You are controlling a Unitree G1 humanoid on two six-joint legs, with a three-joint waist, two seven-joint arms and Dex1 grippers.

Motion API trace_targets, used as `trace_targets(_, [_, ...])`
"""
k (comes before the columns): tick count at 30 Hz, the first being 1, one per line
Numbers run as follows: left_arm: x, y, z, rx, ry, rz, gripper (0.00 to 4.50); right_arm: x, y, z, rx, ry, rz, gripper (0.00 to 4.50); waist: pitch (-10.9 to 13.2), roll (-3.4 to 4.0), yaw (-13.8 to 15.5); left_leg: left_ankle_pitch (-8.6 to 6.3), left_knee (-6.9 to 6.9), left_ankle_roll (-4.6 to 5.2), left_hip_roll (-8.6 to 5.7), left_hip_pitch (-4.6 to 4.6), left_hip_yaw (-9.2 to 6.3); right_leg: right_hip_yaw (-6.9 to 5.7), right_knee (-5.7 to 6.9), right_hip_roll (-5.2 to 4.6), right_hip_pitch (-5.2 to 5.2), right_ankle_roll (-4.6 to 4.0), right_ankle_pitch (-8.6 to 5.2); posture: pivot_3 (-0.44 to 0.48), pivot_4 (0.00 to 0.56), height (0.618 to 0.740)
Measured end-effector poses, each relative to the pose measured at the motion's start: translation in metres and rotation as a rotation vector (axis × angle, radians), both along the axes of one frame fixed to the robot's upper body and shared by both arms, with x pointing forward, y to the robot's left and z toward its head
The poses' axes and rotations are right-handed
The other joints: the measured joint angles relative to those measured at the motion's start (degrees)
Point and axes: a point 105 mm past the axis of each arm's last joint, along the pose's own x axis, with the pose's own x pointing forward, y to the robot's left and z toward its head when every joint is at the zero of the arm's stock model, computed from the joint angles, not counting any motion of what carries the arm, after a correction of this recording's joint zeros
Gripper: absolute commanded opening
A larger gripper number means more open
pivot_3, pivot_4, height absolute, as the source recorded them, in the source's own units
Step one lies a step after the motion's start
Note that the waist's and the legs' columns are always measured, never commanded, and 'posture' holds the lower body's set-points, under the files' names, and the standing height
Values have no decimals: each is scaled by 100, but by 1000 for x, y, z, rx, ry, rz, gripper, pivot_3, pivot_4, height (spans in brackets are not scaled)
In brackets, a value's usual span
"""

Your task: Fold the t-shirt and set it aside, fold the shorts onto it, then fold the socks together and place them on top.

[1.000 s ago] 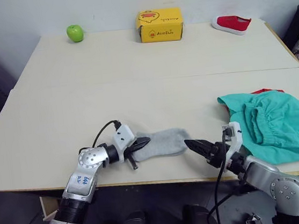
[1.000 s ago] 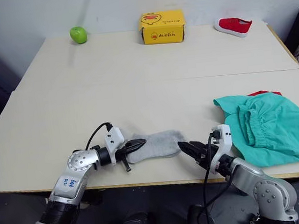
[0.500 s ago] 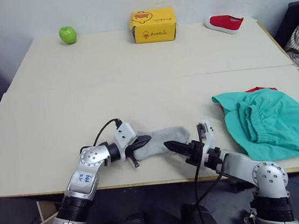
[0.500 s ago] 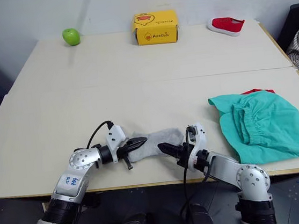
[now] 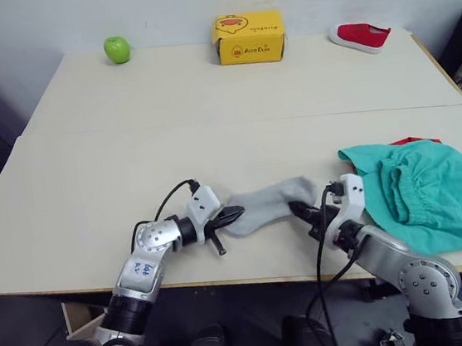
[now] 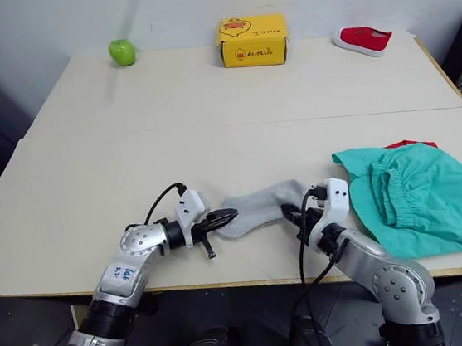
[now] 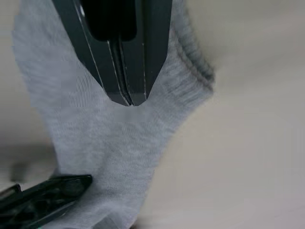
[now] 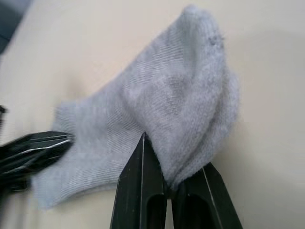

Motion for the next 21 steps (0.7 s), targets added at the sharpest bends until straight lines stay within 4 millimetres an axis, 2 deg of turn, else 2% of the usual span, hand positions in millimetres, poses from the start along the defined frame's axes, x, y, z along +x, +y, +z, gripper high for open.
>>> trace_targets(2, [4, -1, 2, 5, -4, -1, 0, 2, 14, 18, -117, -98, 44, 22, 1, 2, -54, 9, -3, -16, 4, 0, 7, 3, 8, 4, -5, 0, 0, 0, 150, 740])
trace_targets(5, [7, -2, 3, 12, -3, -12, 0, 0, 36, 34, -297, -211, 143, 22, 2, 2, -101, 9, -3, -15, 6, 0, 6, -2, 14, 5, -6, -1, -1, 0, 150, 740])
trace_targets(13, [9, 0, 2, 25, 7, -23, 0, 3, 74, 22, -407, -226, 228, 22, 2, 1, -115, 14, 4, -19, 1, 0, 9, 2, 18, 2, -4, 1, 0, 0, 150, 740])
trace_targets(21, [7, 5, 2, 35, 23, -4, 0, 12, 85, 20, -483, -231, 289, 22, 2, 1, -129, 14, 2, -19, 4, 1, 8, 1, 19, 3, -4, 0, 0, 0, 150, 740])
